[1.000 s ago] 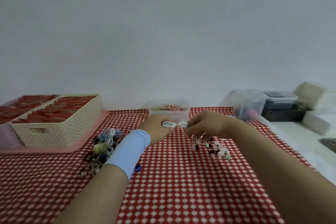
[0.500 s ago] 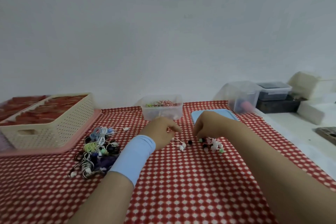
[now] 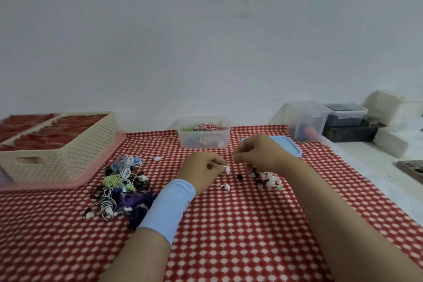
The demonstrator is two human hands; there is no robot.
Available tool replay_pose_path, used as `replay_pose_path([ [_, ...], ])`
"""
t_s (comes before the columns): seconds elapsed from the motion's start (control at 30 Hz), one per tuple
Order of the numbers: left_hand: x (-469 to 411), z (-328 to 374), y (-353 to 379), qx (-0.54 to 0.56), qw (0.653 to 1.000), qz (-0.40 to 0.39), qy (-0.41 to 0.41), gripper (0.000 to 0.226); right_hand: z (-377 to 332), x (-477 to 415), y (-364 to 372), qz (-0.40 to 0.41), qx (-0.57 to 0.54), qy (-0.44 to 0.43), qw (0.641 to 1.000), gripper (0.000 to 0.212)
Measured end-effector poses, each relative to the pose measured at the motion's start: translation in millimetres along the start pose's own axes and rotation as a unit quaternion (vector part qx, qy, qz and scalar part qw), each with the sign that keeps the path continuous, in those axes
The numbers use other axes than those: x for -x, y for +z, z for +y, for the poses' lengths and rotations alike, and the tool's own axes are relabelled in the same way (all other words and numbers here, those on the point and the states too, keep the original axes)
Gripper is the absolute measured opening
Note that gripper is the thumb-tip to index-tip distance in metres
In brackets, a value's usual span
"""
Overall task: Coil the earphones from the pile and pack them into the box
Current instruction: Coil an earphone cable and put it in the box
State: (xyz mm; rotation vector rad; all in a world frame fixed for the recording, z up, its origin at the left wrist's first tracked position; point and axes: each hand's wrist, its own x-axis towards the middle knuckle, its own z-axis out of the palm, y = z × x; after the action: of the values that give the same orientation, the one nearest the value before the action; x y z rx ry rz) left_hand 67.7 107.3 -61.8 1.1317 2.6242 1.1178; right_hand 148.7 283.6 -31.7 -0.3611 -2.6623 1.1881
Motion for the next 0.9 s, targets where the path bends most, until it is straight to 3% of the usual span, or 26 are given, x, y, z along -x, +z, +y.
replay_pose_path([
  [0.17,6.5,-6.8,-3.2,0.135,0.989,0.052,-0.027,0.02,-1.5,11.5,16.1,0.017,-0.177,0.005,0.984,0.007],
  [0.43,8.1,-4.9,-5.7,0.276,0.956,0.09,-0.045,0.014,3.4,12.4,25.7,-0.022,-0.319,0.049,0.946,0.015],
  [0.67,9.5,-4.1,-3.0,0.334,0.936,0.102,-0.045,0.02,1.9,13.7,23.5,-0.041,-0.377,0.044,0.924,0.027],
  [0.9,12.4,-3.6,-1.6,0.322,0.944,0.062,-0.025,0.017,1.2,16.1,22.8,-0.051,-0.358,0.04,0.931,0.017],
])
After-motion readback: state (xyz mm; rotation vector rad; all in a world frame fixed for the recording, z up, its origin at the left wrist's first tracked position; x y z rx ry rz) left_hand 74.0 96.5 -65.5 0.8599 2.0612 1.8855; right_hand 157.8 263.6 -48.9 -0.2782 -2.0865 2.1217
